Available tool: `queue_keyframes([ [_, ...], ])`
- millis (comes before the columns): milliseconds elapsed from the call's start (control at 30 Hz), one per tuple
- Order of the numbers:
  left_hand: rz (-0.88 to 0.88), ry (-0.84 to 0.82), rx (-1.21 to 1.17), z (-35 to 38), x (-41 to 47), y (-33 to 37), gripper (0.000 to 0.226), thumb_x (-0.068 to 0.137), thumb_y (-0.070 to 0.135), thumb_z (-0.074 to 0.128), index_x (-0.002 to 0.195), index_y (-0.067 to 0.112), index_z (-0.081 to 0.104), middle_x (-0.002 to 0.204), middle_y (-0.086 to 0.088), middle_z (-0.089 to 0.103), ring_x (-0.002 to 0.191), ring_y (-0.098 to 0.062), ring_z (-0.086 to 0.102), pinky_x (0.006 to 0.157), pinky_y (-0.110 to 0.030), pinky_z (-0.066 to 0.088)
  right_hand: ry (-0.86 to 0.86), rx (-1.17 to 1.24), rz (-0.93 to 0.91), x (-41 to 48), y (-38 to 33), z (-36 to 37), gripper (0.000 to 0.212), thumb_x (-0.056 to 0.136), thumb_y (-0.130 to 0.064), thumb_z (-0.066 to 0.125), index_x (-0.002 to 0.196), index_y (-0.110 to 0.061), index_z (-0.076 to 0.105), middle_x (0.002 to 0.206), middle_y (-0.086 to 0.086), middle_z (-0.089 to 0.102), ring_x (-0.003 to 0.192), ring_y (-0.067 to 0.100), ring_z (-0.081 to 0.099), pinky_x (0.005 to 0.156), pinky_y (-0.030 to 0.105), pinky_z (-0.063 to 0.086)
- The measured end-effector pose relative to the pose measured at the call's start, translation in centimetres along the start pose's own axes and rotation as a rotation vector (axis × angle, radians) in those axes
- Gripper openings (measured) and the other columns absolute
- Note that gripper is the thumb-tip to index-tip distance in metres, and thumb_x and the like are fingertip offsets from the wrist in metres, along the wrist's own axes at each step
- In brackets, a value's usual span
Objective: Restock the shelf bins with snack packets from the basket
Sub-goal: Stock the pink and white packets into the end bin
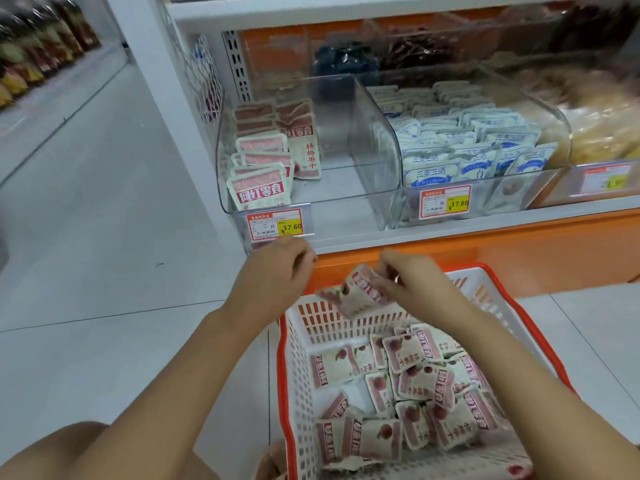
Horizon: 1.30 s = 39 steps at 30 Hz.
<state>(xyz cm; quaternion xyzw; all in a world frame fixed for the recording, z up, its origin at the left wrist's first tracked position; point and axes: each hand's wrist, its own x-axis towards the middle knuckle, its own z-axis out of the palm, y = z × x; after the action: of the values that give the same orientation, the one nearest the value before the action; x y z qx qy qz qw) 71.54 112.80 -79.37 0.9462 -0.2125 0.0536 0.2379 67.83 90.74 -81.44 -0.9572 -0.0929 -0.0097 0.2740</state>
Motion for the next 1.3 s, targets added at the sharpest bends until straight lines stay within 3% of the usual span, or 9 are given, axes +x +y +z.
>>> queue_keyframes([
  [100,0.069,0.331,-0.078,-2.4,0.5,0.4,0.023,0.094,0.025,0.044,0.095,0.015,0.065,0.092,0.008,0.057,0.084,-0.005,0.052,0.071,-0.006,0.034,0.260,0.116,-0.061,1.6,-3.4,-5.0,0.023,0.087,-0.019,0.067,0.073,-0.022,0.049,0.062,-0.009,0.057,0.058,0.001,0.053,0.055,0.016,0.038],
  [267,-0.001,0.343,-0.031,-3.2,1.6,-0.3,0.033,0.096,0.017,0.044,0.125,0.011,0.060,0.123,-0.007,0.059,0.116,-0.019,0.052,0.096,-0.023,0.035,0.486,0.223,0.029,6.7,-5.2,-10.1,0.026,0.085,-0.017,0.067,0.069,-0.024,0.048,0.066,-0.005,0.055,0.060,0.009,0.051,0.060,0.027,0.042],
  [567,-0.076,0.136,0.098,-2.9,3.4,-1.3,0.037,0.098,0.025,0.042,0.134,0.022,0.051,0.136,0.002,0.052,0.125,-0.013,0.045,0.107,-0.027,0.033,0.330,-0.137,0.015,19.6,-7.1,-10.5,0.016,0.086,-0.029,0.069,0.081,-0.013,0.066,0.083,0.004,0.068,0.078,0.020,0.062,0.070,0.029,0.048],
  [733,-0.091,0.079,0.118,-3.3,4.1,-2.2,0.041,0.098,0.038,0.040,0.136,0.026,0.048,0.138,0.006,0.050,0.124,-0.011,0.045,0.104,-0.025,0.035,0.264,-0.359,0.021,25.1,-7.4,-7.2,0.020,0.088,-0.007,0.055,0.101,-0.009,0.070,0.100,0.011,0.069,0.088,0.027,0.064,0.077,0.033,0.053],
  [867,-0.103,0.065,0.129,-3.6,4.6,-2.8,0.046,0.097,0.044,0.039,0.139,0.026,0.045,0.140,0.008,0.048,0.125,-0.010,0.044,0.102,-0.024,0.035,0.090,-0.194,0.130,29.0,-6.3,-4.3,0.027,0.089,-0.008,0.060,0.111,-0.021,0.070,0.116,-0.001,0.066,0.093,0.019,0.063,0.084,0.032,0.054],
  [1033,-0.081,0.080,0.123,-3.3,4.6,-3.0,0.046,0.097,0.047,0.036,0.138,0.029,0.044,0.140,0.011,0.047,0.125,-0.007,0.043,0.102,-0.021,0.034,0.233,0.230,0.168,28.3,-6.5,-2.3,0.027,0.092,0.001,0.047,0.089,-0.017,0.067,0.093,-0.003,0.067,0.075,-0.005,0.061,0.073,0.010,0.049],
  [1100,-0.076,0.095,0.122,-3.2,4.6,-3.1,0.045,0.097,0.047,0.036,0.137,0.029,0.045,0.139,0.011,0.048,0.124,-0.006,0.043,0.101,-0.020,0.034,0.359,0.320,0.165,27.9,-6.2,-1.7,0.033,0.090,0.007,0.041,0.072,-0.015,0.059,0.087,0.001,0.065,0.079,0.005,0.065,0.082,0.024,0.052],
  [1167,-0.081,0.104,0.114,-3.1,4.7,-3.2,0.045,0.097,0.047,0.036,0.137,0.029,0.045,0.138,0.011,0.048,0.124,-0.006,0.043,0.101,-0.020,0.034,0.379,0.358,0.154,27.5,-6.7,-1.6,0.035,0.091,0.009,0.040,0.069,-0.014,0.056,0.079,0.000,0.062,0.069,-0.004,0.064,0.076,0.022,0.051],
  [1300,-0.102,0.098,0.115,-2.9,4.7,-3.1,0.047,0.096,0.049,0.036,0.139,0.030,0.043,0.140,0.011,0.047,0.126,-0.008,0.043,0.103,-0.024,0.036,0.333,0.150,0.141,27.1,-7.1,-1.6,0.021,0.085,0.004,0.059,0.102,-0.007,0.065,0.106,0.007,0.065,0.098,0.019,0.061,0.088,0.032,0.050],
])
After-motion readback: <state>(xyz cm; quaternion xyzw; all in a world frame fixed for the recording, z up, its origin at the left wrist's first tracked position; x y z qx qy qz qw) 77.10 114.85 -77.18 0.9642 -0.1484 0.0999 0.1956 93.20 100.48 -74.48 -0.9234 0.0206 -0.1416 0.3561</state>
